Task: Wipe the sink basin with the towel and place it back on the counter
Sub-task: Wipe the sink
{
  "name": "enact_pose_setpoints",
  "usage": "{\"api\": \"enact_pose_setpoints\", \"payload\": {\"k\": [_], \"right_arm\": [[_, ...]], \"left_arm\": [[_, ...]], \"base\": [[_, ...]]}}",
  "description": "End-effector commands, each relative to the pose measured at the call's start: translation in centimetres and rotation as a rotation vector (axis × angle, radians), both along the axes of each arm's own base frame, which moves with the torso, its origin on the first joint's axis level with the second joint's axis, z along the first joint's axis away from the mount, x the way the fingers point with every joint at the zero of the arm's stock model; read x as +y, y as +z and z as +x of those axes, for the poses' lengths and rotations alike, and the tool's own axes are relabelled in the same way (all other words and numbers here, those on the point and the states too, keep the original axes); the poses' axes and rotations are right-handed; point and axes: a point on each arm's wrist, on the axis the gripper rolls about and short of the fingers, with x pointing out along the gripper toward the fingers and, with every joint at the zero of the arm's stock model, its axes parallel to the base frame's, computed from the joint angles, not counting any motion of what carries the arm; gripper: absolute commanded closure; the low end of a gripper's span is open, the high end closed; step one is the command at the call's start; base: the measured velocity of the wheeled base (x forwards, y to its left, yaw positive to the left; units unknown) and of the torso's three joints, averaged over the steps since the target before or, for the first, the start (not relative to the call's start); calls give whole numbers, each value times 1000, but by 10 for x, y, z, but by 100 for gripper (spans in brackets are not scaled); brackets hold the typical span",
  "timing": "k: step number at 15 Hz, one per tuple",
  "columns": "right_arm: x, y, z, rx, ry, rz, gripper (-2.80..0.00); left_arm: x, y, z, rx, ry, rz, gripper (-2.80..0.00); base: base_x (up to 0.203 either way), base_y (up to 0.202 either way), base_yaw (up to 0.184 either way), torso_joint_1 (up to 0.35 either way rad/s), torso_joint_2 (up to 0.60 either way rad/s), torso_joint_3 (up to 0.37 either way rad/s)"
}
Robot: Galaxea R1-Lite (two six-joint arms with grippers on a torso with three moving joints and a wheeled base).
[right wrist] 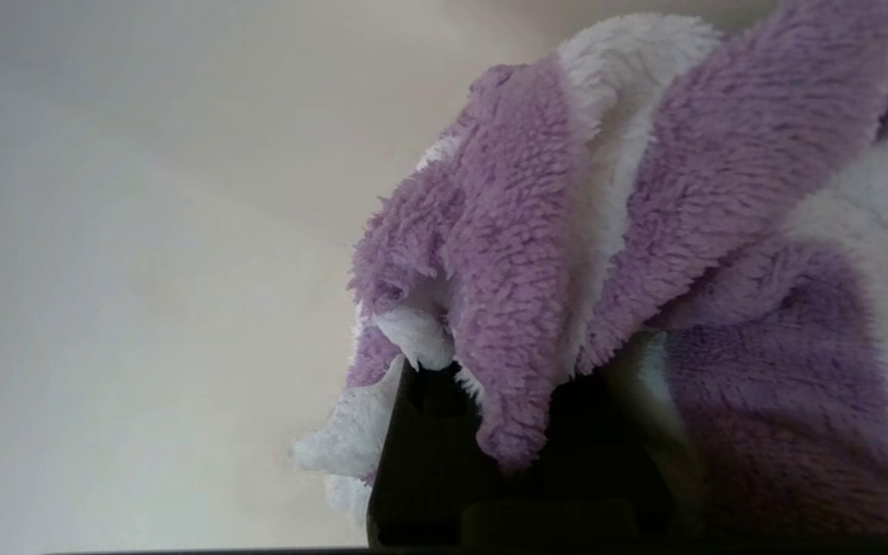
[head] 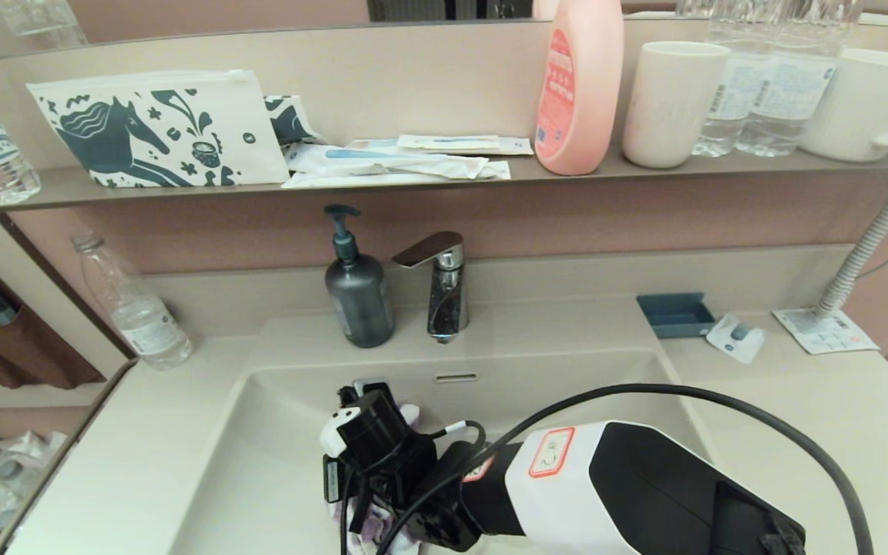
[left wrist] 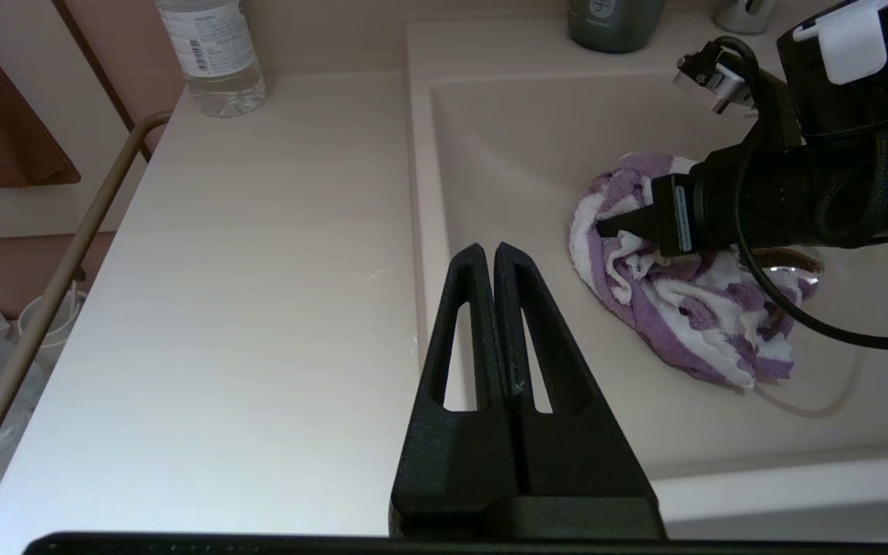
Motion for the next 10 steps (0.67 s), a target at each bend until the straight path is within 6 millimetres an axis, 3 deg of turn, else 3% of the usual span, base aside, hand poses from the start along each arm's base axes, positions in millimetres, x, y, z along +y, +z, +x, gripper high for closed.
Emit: {"api": "enact_pose_setpoints", "payload": {"k": [1, 3, 7, 10], "right_arm": [[-1, -4, 1, -13, -6, -26, 0], [-8, -8, 8, -43, -38, -86, 0], [-40, -20, 21, -24, -137, -249, 0], [-71, -14, 21, 3, -190, -313, 0]], "left_arm": [[0, 0, 0, 1, 0, 0, 0], [0, 0, 0, 1, 0, -1, 0], [0, 0, 0, 1, 0, 1, 0], [0, 0, 0, 1, 0, 1, 0]], "base": [[0, 0, 0, 0, 0, 0], [0, 0, 0, 0, 0, 0], [0, 0, 0, 0, 0, 0], [0, 0, 0, 0, 0, 0]]}}
